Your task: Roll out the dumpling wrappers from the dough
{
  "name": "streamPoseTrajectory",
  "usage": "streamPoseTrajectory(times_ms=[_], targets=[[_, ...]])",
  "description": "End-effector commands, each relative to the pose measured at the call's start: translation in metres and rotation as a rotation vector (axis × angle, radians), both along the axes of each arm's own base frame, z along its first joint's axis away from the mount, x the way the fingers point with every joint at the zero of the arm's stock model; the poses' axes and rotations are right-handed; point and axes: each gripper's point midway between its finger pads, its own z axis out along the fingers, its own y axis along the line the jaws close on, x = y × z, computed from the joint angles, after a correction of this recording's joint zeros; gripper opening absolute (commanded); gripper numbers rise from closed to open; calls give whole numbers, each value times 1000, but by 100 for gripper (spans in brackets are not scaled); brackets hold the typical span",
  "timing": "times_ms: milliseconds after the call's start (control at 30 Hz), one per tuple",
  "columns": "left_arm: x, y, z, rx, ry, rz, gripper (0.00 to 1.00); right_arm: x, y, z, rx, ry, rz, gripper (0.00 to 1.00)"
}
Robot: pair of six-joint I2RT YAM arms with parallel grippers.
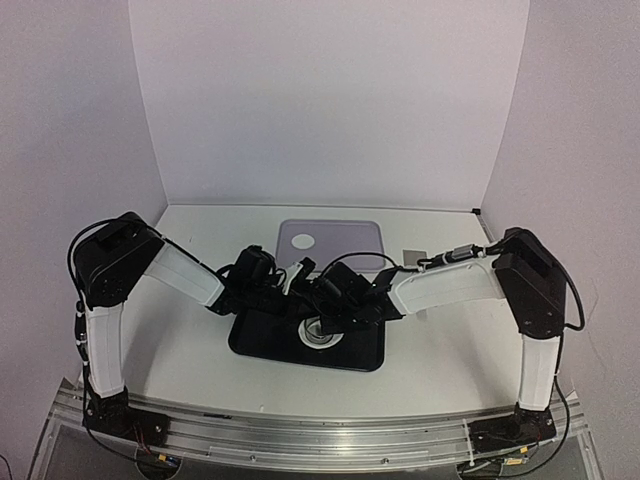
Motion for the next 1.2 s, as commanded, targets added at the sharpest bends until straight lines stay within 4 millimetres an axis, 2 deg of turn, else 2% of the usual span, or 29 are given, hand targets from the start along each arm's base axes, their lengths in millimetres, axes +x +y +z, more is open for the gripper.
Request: streamPoseTrajectory(times_ms=[0, 100, 167, 367, 633, 767, 1000, 1167], targets=[[-98, 88, -115, 458, 457, -21, 0, -30, -83, -62, -319, 158, 29, 0], [-92, 73, -100, 425, 444, -39, 0, -31, -116, -66, -347, 187, -26, 0], [-81, 63, -89, 408, 427, -37, 0, -28, -119, -61, -356, 177, -14, 0], [-53, 44, -62, 406, 374, -17, 0, -5, -90, -28, -316, 117, 41, 0], [-25, 29, -20, 374, 264, -5, 0, 12, -76, 20, -249, 20, 38, 0], [-18, 24, -11, 364, 233, -5, 0, 17, -69, 37, -220, -12, 41, 0], [-8, 18, 14, 339, 171, -10, 0, 22, -60, 55, -165, -33, 35, 0], [-2, 18, 35, 333, 127, -22, 0, 29, -48, 83, -97, -73, 30, 0]])
